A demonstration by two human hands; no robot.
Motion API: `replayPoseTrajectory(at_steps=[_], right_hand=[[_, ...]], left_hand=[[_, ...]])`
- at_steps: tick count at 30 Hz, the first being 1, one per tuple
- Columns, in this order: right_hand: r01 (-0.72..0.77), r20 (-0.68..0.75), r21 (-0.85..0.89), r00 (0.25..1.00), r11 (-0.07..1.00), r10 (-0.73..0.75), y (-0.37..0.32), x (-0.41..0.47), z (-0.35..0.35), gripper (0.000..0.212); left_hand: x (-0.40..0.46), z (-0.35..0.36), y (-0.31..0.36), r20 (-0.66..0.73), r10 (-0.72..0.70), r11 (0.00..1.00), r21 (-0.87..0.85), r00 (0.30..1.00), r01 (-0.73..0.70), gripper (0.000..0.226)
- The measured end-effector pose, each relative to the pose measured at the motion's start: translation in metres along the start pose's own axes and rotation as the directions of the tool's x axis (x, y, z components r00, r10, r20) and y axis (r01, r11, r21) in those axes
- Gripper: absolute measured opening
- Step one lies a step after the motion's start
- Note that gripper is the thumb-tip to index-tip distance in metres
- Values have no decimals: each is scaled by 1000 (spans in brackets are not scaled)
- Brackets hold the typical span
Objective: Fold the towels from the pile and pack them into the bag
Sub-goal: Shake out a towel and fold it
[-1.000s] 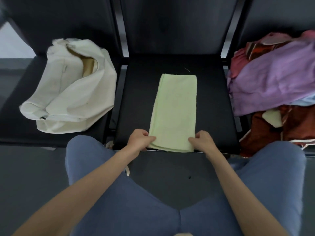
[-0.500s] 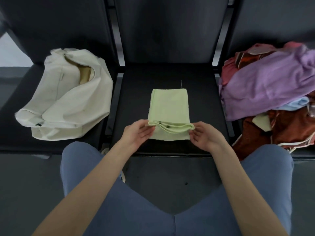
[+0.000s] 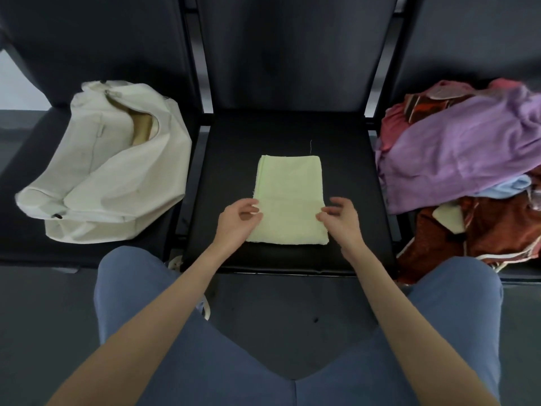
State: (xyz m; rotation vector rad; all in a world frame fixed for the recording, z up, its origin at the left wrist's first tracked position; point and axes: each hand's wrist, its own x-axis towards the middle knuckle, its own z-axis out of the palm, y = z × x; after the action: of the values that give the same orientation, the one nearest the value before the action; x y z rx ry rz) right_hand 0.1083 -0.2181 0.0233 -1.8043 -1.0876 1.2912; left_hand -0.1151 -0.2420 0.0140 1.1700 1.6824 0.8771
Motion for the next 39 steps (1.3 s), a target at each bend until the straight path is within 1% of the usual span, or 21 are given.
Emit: replayPoseTrajectory(at_steps=[1,2,3,4,6,7,8,10,12,16,18,19,22,24,26,28,29,31,33,35,39], right_hand=[[174,44,-199,985,964,-168,3,-3,-3,51],[321,142,-367,947,873,-289,7,-6,-5,49],[429,263,-489,903,760,-340,11,-7,-6,50],[508,385,-578,860,639,-335,15,-8,-7,53],[593,541,-684,803,425,-250,22,-7,-4,62],[600,557,-711,799,368,-228,25,-7,-1,67],[592,543,-724,805,354,-239,28,-8,1,70],[577,473,-720,814,385,-336,33,-9,2,66],[579,430,-721,805,381,-409,37,-11,3,55],[598,415,-709,783,373,-464,40,-15,-4,34],[601,417,-695,784,396,-459,40,-20,-13,27],[595,407,-674,793,438,-453,37,-24,-18,22],[522,363,-517,852,678,-378,28,-32,-29,8],[439,347,-380,884,814,-315,20,-31,-32,3],[376,300,-237,905,896,-301,11,-25,-29,11],[238,210,-56,952,970,-222,1,-15,-23,9],[154,183,26,971,988,-156,-3,-9,-21,7],[58,156,117,985,991,-76,-4,5,-16,22],[20,157,139,987,990,-42,-3,16,-12,38],[28,155,108,987,994,-44,-2,22,-7,43],[102,69,-40,993,994,-99,7,33,3,45]], left_hand=[[-3,-4,-5,65,149,970,185,987,-159,33],[-5,-7,-10,167,266,887,344,949,-309,33],[-6,-9,-14,282,330,777,460,901,-429,34],[-7,-9,-17,376,347,681,529,859,-506,37],[-6,-7,-21,455,341,579,587,822,-565,42],[-5,-6,-22,465,343,555,600,816,-576,44],[-5,-5,-24,466,346,541,610,814,-579,45],[-3,-3,-25,452,329,542,629,829,-558,46],[-2,-1,-25,432,310,562,635,847,-530,42],[-10,-5,-16,439,254,612,617,862,-495,34],[-23,-10,-12,423,244,682,564,872,-465,27],[-30,-12,-11,417,242,724,524,876,-449,22],[-46,-16,0,387,226,818,423,894,-390,7],[-47,-17,7,346,216,861,373,913,-345,11],[-40,-18,11,285,188,904,324,940,-279,16],[-24,-17,14,198,130,946,268,972,-181,13],[-15,-16,15,145,88,967,225,985,-120,12],[3,-13,16,63,-6,992,123,998,-2,12],[17,-8,14,19,-91,996,20,996,90,18],[27,-5,10,-10,-162,985,-61,987,161,25],[29,3,2,-67,-219,972,-99,973,212,44]])
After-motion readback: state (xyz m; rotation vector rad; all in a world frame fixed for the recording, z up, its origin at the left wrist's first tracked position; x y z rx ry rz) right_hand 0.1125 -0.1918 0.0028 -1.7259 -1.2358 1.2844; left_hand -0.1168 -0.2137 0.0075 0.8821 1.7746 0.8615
